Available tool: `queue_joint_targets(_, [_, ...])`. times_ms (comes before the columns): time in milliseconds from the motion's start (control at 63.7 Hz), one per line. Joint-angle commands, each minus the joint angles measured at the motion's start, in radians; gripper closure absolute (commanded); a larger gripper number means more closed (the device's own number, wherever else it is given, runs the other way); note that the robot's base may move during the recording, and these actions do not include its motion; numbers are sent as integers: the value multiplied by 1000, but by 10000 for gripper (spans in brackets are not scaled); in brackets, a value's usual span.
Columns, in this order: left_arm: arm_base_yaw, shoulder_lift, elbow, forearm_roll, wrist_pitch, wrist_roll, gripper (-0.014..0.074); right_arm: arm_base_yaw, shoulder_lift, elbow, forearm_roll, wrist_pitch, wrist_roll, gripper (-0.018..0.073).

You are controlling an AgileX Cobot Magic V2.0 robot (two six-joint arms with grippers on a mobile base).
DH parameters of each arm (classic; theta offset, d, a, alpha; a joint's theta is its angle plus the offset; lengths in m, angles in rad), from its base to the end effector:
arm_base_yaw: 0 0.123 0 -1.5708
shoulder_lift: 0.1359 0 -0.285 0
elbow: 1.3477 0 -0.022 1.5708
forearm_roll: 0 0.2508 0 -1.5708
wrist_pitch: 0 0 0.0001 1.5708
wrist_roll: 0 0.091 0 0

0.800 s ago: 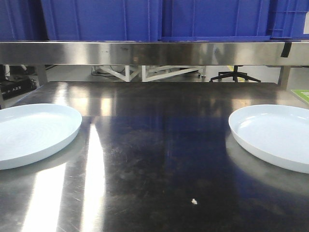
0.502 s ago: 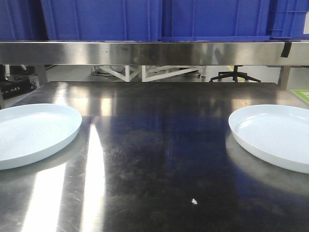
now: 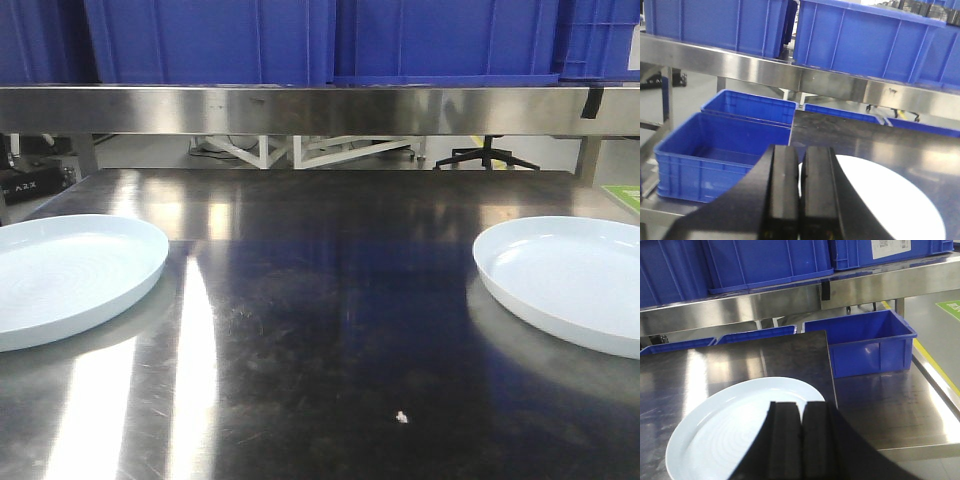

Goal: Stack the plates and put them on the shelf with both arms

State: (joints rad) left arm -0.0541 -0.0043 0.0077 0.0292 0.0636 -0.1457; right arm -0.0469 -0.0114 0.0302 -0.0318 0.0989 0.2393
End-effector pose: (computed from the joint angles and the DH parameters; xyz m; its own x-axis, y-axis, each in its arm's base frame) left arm 0.0565 -0.0029 0.2051 0.0140 -0.1172 -0.9930 0.0542 0.9917 -0.1163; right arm 0.0568 -0.0030 0.1946 -0.0194 0.2073 -0.9781 0.0552 0.9770 0.2060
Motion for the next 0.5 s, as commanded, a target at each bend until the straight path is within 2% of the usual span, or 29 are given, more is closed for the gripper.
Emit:
queue_joint_targets(0, [0,-17,-6,31,-83,3,514,-5,-18,-1,0,-85,-8,503])
queue_joint_targets(63, [-4,-4,-31,23,-80,3,514,-5,-18,-1,0,-85,-8,503])
queue_joint_targets(126, [-6,37,-110,23,-30,3,514,-5,-18,-1,0,-85,-8,503])
queue_joint_targets(204, [-6,138,-260,36,114,3,514,-5,-18,-1,0,-85,-8,503])
queue_joint_targets(377, [-6,483,-667,97,473,3,514,-5,-18,-1,0,-85,-8,503])
queue_joint_targets(486, [-11,691,-897,97,639,20,514,-5,-18,-1,0,-85,-8,503])
